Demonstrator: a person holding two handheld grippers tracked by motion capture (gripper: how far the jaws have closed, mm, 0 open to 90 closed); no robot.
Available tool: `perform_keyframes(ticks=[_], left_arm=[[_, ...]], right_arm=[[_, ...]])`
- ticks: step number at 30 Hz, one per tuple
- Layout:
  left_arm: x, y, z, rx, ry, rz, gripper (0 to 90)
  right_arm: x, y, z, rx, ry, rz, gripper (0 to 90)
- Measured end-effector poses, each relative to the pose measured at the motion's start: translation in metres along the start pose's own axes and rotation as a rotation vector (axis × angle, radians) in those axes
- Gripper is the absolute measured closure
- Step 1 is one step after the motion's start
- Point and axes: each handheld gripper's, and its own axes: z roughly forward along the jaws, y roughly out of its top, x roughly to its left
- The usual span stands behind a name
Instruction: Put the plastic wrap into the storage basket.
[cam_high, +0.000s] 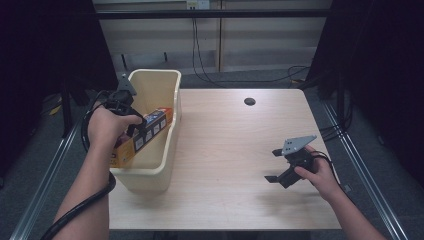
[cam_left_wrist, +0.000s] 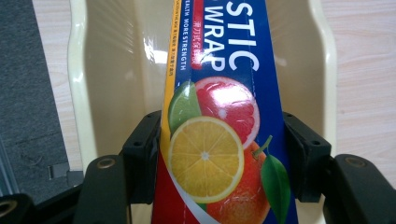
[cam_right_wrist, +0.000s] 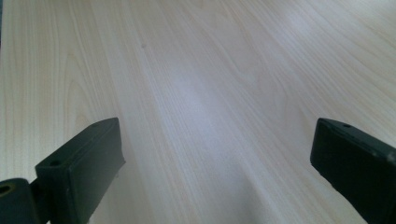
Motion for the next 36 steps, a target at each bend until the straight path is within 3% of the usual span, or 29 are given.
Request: perform_keyframes(ticks=[36], left_arm=[[-0.001,0.002,0.028,0.018,-0.017,-0.019,39.3]], right_arm=[[0.0,0.0,-0.001,-0.006,-0.01,-0.004,2.2]])
